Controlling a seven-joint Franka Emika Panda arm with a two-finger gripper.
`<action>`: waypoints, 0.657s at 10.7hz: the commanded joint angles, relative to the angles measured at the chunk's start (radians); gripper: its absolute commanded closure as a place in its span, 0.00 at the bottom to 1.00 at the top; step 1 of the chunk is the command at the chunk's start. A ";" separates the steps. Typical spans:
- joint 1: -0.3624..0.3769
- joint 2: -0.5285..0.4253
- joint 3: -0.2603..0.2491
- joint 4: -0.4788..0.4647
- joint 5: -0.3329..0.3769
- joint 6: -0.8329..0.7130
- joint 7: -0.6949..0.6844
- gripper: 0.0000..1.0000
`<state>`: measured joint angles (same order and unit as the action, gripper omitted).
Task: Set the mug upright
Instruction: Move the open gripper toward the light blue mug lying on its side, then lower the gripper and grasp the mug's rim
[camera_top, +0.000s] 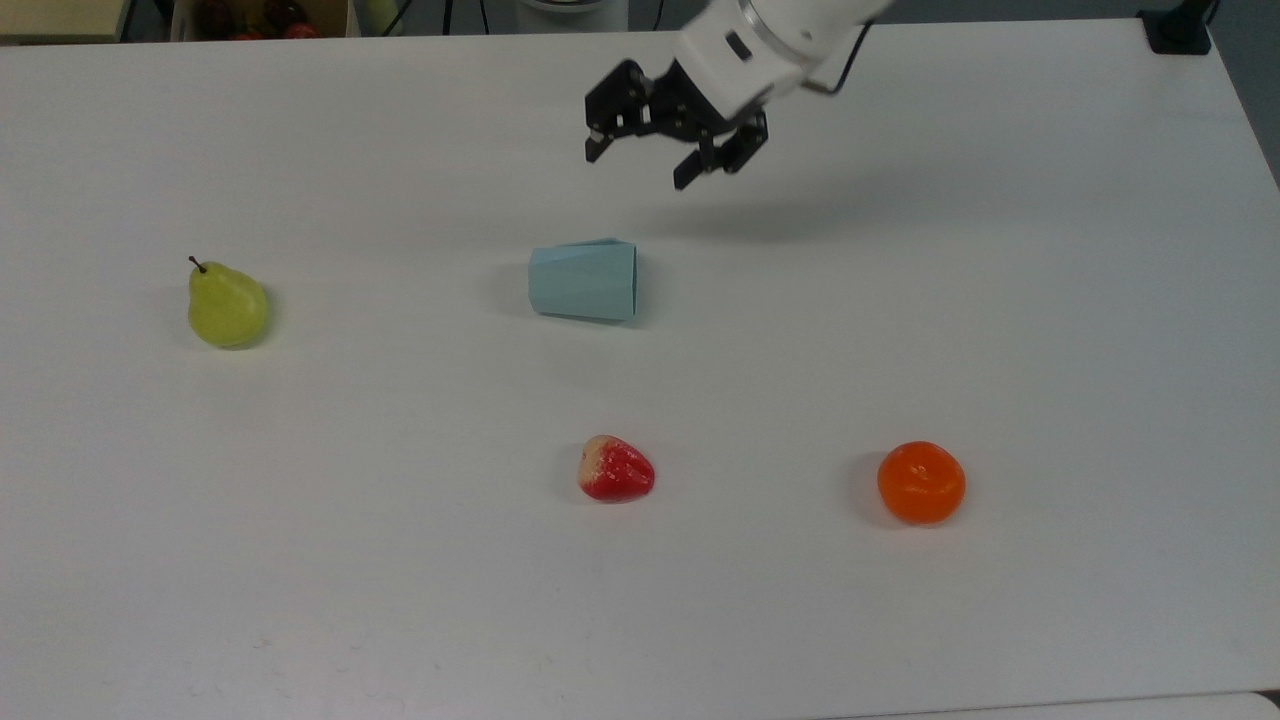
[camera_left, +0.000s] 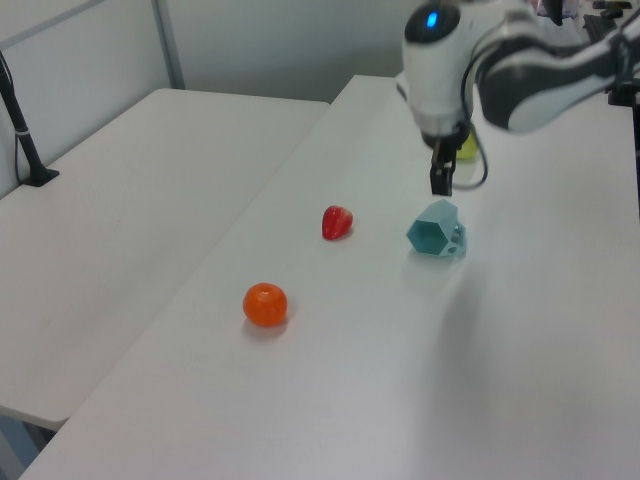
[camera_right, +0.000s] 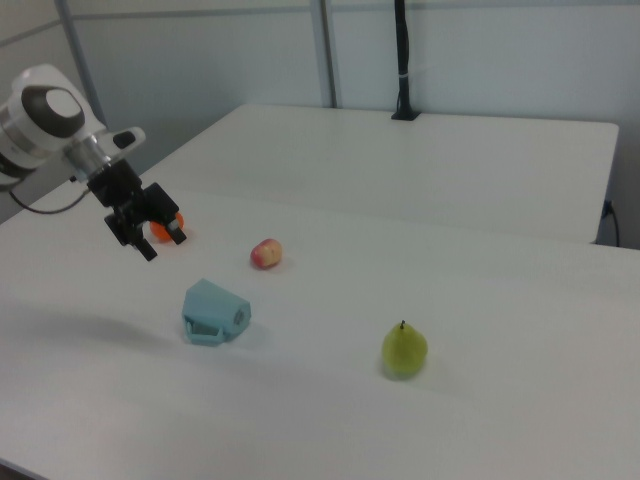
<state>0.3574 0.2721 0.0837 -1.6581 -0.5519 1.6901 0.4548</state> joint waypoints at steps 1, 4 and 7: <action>0.055 0.125 -0.004 0.012 -0.141 -0.015 0.143 0.00; 0.057 0.220 -0.004 0.015 -0.218 -0.012 0.231 0.00; 0.026 0.242 -0.015 0.009 -0.218 -0.009 0.232 0.08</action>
<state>0.4038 0.5090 0.0755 -1.6552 -0.7624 1.6902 0.6749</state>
